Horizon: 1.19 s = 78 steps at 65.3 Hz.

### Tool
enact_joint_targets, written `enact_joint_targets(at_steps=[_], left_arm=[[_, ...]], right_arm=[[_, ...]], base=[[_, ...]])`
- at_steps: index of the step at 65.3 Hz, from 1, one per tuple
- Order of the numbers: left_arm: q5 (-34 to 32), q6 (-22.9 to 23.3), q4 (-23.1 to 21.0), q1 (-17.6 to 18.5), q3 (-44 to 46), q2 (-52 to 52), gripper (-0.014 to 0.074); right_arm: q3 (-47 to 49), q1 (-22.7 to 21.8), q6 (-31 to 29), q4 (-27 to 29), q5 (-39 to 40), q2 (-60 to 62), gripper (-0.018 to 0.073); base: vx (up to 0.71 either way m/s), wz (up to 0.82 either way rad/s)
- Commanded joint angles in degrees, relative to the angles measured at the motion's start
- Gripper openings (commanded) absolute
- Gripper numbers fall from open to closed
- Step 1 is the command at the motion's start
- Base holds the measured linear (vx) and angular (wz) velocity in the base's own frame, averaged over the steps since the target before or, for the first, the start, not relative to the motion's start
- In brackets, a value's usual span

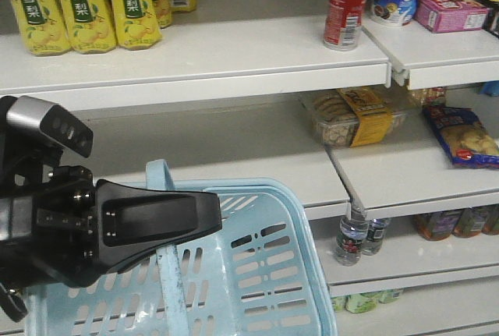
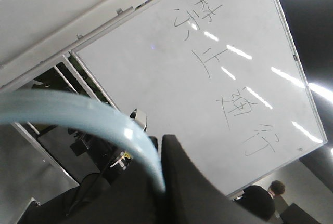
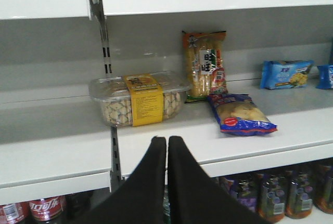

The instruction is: Place coke in basket with both arms

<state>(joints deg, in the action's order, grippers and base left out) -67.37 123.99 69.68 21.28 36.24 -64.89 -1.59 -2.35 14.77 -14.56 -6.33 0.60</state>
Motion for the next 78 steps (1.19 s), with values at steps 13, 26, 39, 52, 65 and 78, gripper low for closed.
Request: enact_joint_targets(at_steps=[13,26,39,52,65,78], left_arm=[[-9.4,-0.1,-5.1,0.3,1.9,1.4,-0.0006],[-9.4,-0.1,-5.1,0.3,1.9,1.4,-0.0006],[-9.4,-0.1,-5.1,0.3,1.9,1.4,-0.0006],[-9.4,-0.1,-5.1,0.3,1.9,1.4,-0.0006],[-9.4,-0.1,-5.1,0.3,1.9,1.4,-0.0006],[-9.4,-0.1,-5.1,0.3,1.9,1.4,-0.0006]], right_arm=[[-0.4,-0.4,-0.3,-0.3,4.0,0.7,-0.0005],[-0.4,-0.4,-0.3,-0.3,4.0,0.7,-0.0005],[-0.4,-0.4,-0.3,-0.3,4.0,0.7,-0.0005],[-0.4,-0.4,-0.3,-0.3,4.0,0.7,-0.0005],[-0.4,-0.4,-0.3,-0.3,4.0,0.7,-0.0005],[-0.4,-0.4,-0.3,-0.3,4.0,0.7,-0.0005]], base=[[0.07,0.28],[0.05,0.20],[0.04,0.12],[0.03,0.05],[0.02,0.02],[0.01,0.02]])
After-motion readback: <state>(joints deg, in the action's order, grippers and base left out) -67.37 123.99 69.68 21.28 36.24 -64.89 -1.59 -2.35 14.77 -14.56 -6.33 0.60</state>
